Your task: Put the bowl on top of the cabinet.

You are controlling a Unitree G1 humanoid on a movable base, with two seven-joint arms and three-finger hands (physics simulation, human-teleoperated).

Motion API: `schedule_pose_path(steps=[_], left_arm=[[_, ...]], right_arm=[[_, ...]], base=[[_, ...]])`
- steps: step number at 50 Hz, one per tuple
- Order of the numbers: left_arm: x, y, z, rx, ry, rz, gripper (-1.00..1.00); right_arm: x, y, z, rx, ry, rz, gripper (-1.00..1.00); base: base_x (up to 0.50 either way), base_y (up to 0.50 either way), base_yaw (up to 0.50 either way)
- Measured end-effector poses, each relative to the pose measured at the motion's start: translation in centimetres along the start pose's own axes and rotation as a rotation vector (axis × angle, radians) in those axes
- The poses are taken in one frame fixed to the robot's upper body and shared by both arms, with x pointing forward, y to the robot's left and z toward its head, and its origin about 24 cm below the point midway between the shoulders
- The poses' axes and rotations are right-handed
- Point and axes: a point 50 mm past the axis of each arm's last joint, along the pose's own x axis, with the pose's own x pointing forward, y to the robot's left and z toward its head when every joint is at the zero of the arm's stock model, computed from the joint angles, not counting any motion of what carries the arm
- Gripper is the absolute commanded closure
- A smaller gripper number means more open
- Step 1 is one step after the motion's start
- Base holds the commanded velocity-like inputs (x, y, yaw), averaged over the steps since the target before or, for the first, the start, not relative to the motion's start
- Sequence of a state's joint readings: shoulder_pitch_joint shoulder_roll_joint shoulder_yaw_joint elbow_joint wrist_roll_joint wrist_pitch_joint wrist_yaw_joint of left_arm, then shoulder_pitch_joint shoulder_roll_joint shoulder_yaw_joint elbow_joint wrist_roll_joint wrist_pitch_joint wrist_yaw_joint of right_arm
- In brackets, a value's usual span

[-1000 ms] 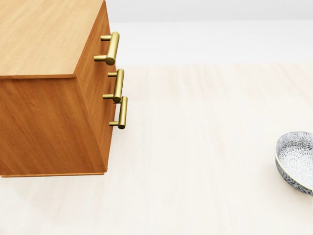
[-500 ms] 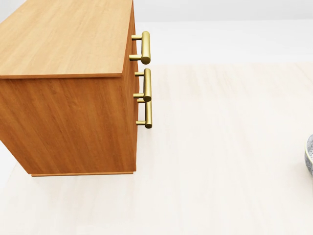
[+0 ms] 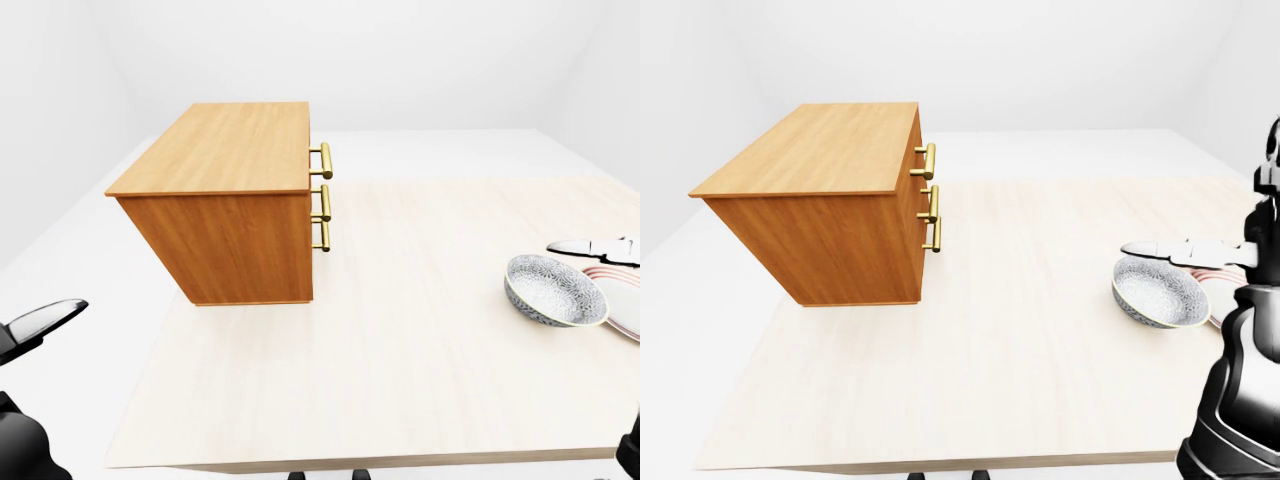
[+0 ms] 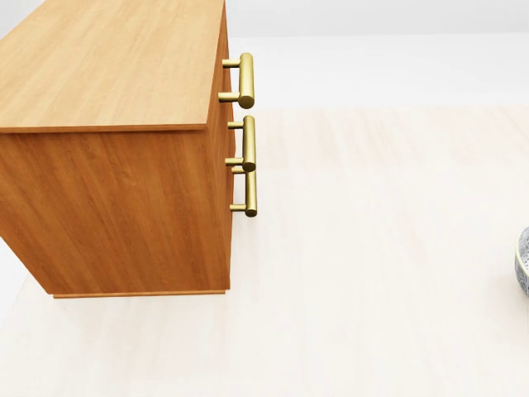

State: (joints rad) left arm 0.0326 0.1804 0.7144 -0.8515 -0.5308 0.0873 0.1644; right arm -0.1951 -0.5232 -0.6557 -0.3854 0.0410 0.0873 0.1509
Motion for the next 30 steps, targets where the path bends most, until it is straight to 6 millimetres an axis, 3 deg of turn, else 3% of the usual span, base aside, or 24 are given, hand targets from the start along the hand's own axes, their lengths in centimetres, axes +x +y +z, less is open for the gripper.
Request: schedule_pose_path(steps=[19,30], left_arm=[[0.0,-0.2,-0.1,0.002,0.003,-0.007,-1.00],[0.0,-0.3,-0.3,0.004,0.009,-0.009,-1.00]], right_arm=[[2.6,3.5,-12.3,-0.361,0.545,0.243,-1.00],[2.0,4.7,-16.9,-0.580,0.800,0.398,-1.00]], base=[[0.00,0.00,0.00],[0.00,0.00,0.00]])
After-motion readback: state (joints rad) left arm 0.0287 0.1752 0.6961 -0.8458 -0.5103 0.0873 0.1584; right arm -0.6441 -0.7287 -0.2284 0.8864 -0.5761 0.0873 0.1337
